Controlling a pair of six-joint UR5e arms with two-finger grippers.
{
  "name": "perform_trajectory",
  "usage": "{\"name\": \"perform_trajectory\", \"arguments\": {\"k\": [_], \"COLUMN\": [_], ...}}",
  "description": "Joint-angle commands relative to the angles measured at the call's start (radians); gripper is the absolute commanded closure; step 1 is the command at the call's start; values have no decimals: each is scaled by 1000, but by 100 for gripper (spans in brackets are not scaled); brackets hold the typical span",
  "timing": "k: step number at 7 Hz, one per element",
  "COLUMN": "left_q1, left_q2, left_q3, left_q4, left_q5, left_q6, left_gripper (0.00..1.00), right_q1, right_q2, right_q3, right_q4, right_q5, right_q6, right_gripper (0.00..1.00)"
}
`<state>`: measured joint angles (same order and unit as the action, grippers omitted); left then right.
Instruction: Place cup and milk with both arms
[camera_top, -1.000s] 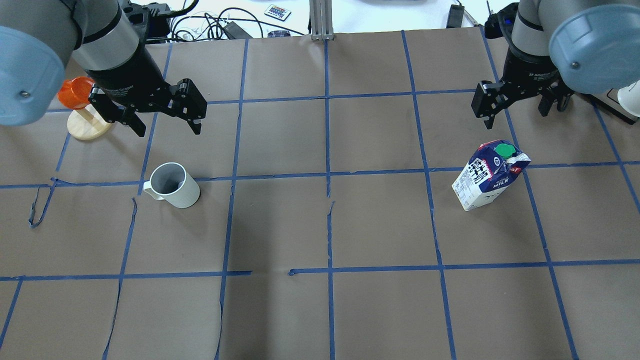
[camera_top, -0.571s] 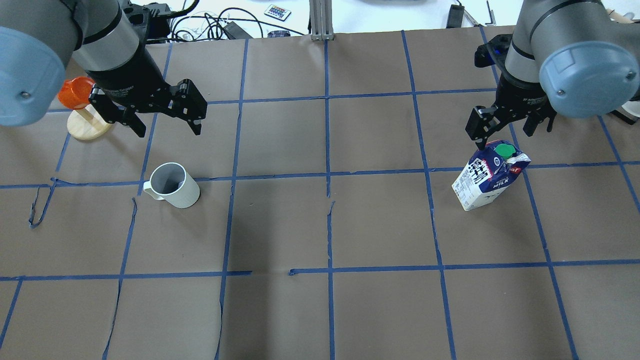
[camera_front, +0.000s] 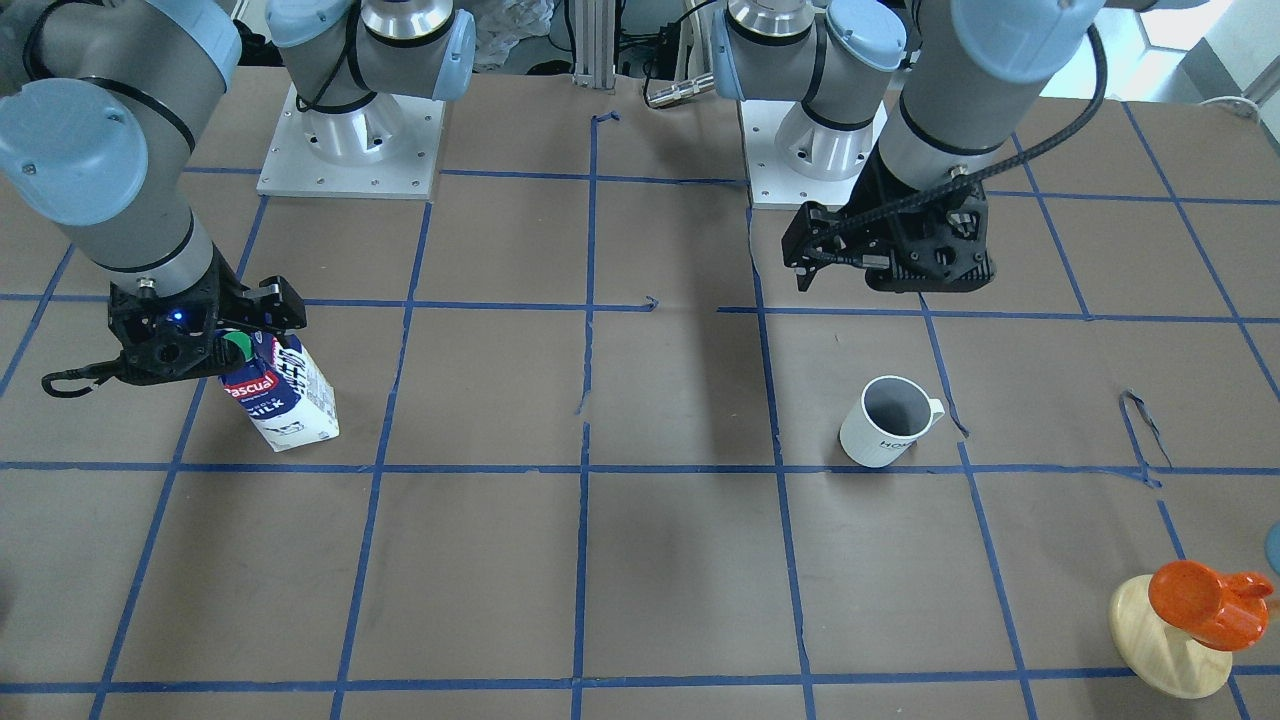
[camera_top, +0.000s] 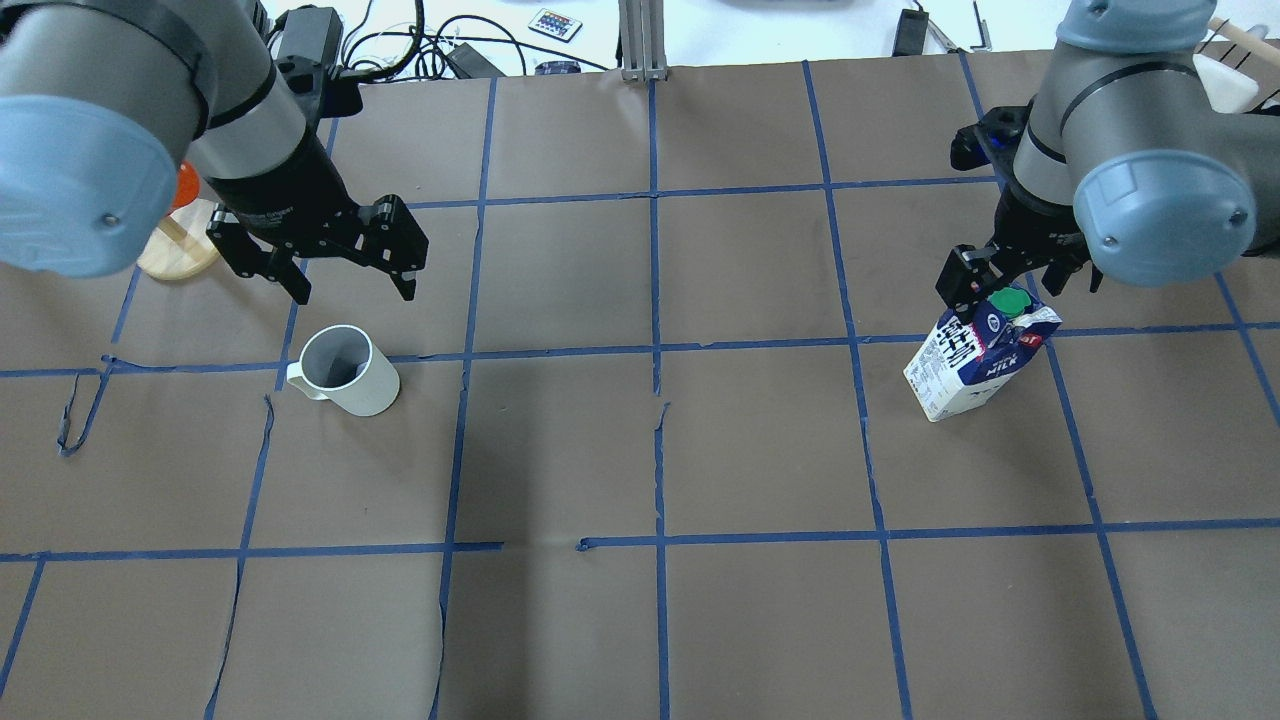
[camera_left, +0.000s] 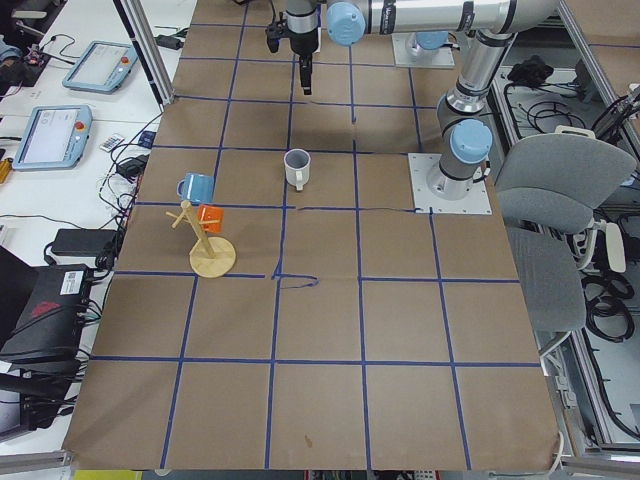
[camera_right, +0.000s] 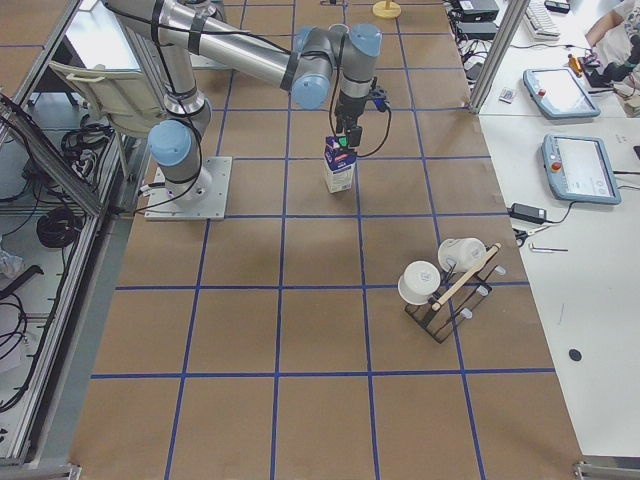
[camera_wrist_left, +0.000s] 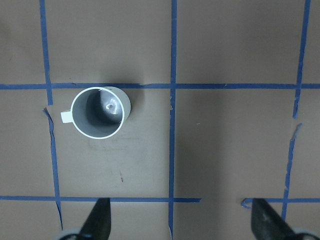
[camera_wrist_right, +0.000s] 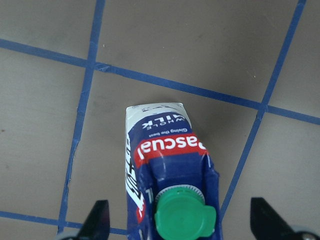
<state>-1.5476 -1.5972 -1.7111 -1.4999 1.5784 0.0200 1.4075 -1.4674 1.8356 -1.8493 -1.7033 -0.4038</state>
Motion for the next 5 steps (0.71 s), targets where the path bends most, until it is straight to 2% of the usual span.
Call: {"name": "perform_trajectory", "arguments": {"k": [1,3,5], "left_q1": [97,115,115], "left_q2": [-16,-74,-124], "left_q3": [-222,-306,-306], "left_q4": [244,434,464], "left_q5": [-9,-5,-1], "left_q6": [145,228,244], "left_gripper": [0,0,2], "right_q1": [-30,-27,-27], "right_q2": [-5,-5,-5], "right_q3": [28,22,17], "right_q4": [-14,-17,-18], "right_q5": [8,65,67], "right_q6": [-24,-23,-20], "right_gripper": [7,10,10]}}
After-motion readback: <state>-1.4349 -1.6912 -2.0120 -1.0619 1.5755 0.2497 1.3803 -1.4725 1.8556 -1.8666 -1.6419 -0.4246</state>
